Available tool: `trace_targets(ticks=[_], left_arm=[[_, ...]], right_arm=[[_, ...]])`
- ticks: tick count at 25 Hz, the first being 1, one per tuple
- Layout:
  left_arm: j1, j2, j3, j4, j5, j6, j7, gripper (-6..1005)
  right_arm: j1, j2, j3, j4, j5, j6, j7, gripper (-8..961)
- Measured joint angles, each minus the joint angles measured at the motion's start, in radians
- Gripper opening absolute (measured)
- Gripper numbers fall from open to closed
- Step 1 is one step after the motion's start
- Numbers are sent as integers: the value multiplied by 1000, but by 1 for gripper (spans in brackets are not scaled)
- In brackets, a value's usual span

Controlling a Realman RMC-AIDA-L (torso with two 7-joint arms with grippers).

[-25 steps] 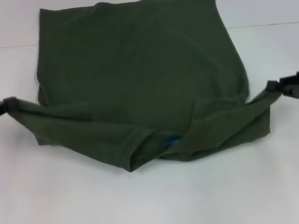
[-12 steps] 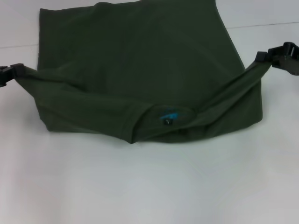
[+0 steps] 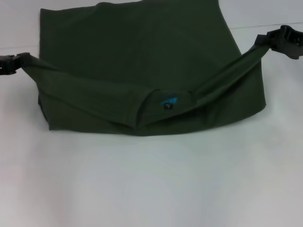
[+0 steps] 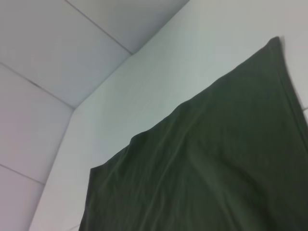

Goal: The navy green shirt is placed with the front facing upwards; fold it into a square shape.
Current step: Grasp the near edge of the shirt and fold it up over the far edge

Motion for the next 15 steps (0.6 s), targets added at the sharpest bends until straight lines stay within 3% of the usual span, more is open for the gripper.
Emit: trace_targets(ticks=[15], left_arm=[[-66,-22,8,21,-7,-125,6,14]], right_arm=[[67,24,-12,1,16,162,-14,53]])
